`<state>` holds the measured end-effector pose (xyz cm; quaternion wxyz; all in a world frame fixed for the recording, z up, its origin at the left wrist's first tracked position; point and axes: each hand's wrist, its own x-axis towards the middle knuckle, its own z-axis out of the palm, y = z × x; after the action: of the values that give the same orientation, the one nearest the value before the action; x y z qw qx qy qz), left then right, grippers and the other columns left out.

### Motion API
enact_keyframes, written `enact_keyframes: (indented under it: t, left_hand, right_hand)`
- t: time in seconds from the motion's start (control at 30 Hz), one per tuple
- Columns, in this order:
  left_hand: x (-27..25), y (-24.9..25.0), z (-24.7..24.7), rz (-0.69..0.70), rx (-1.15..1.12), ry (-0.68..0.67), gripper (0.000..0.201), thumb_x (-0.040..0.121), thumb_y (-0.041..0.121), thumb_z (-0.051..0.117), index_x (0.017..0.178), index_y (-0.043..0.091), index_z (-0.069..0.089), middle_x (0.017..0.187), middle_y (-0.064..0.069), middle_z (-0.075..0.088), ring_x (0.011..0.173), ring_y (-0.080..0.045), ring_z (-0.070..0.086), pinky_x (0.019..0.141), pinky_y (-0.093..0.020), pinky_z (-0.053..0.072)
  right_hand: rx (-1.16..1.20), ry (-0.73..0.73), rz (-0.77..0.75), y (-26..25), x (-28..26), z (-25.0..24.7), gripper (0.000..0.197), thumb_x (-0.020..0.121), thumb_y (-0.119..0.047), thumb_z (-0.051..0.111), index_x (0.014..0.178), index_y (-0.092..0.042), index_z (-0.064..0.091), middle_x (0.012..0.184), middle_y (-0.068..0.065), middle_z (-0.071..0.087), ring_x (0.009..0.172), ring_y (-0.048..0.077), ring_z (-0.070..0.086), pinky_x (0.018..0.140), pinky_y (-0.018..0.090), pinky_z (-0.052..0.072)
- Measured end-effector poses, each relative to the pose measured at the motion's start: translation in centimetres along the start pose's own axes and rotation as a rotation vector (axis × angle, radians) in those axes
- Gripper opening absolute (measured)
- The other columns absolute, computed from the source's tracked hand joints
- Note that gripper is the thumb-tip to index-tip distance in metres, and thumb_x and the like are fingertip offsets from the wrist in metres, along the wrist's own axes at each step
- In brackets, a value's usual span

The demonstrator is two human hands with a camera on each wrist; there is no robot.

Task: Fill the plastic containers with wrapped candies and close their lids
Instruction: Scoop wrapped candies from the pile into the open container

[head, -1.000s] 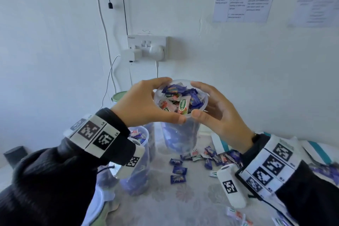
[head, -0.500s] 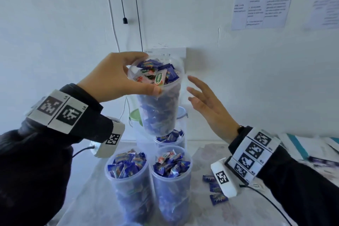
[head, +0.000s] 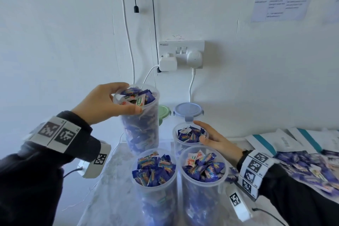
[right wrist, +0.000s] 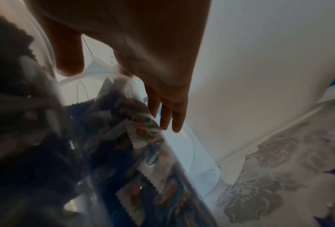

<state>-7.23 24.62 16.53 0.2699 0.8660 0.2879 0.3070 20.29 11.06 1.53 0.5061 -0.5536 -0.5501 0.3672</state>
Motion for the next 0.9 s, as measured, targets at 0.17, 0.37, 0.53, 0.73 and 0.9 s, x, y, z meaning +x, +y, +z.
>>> enact_keyframes:
  t: [0.17,0.37,0.53,0.73,0.9]
  left_hand:
    - [-0.1,-3.2,2.2,-0.057,-0.048,-0.096,0.115,0.010,0.086,0.065,0.109,0.030,0.051,0.077,0.033,0.065,0.073,0.022,0.056,0.059,0.004,0.039]
    - [0.1,-6.4,5.5,-0.108,-0.093,-0.257,0.114,0.013,0.083,0.069,0.112,0.031,0.051,0.100,0.020,0.062,0.079,0.018,0.059,0.066,-0.001,0.044]
    - [0.4,-7.7,7.3,-0.127,-0.064,-0.313,0.135,0.014,0.087,0.066,0.132,0.022,0.048,0.112,0.018,0.056,0.095,0.012,0.053,0.074,-0.001,0.037]
    - [0.5,-8.5,8.2,-0.141,-0.057,-0.382,0.143,0.015,0.090,0.061,0.138,0.020,0.042,0.118,0.016,0.051,0.103,0.006,0.049,0.073,0.001,0.034]
    - [0.6,-8.7,8.4,-0.146,-0.073,-0.419,0.140,0.017,0.090,0.062,0.138,0.024,0.038,0.124,0.015,0.050,0.110,-0.003,0.050,0.076,-0.001,0.034]
  right_hand:
    - [0.119,0.014,0.014,0.4,0.3,0.1,0.058,0.081,-0.034,0.061,0.133,-0.034,0.036,0.133,-0.002,0.054,0.117,0.013,0.058,0.093,0.024,0.048]
    - [0.228,-0.001,0.029,0.7,0.4,0.0,0.096,0.056,-0.057,0.082,0.135,-0.029,0.035,0.125,-0.008,0.060,0.114,0.017,0.061,0.084,0.024,0.051]
    - [0.213,0.008,0.044,1.2,0.7,0.0,0.099,0.054,-0.062,0.081,0.135,-0.032,0.034,0.126,-0.006,0.059,0.117,0.020,0.059,0.092,0.031,0.050]
    - [0.215,0.046,0.022,1.9,0.6,-0.2,0.092,0.060,-0.059,0.079,0.137,-0.034,0.036,0.122,0.010,0.064,0.112,0.031,0.061,0.096,0.044,0.049]
    - [0.161,0.093,-0.003,2.1,0.2,-0.5,0.087,0.062,-0.063,0.076,0.135,-0.034,0.039,0.118,0.016,0.065,0.108,0.039,0.060,0.095,0.047,0.049]
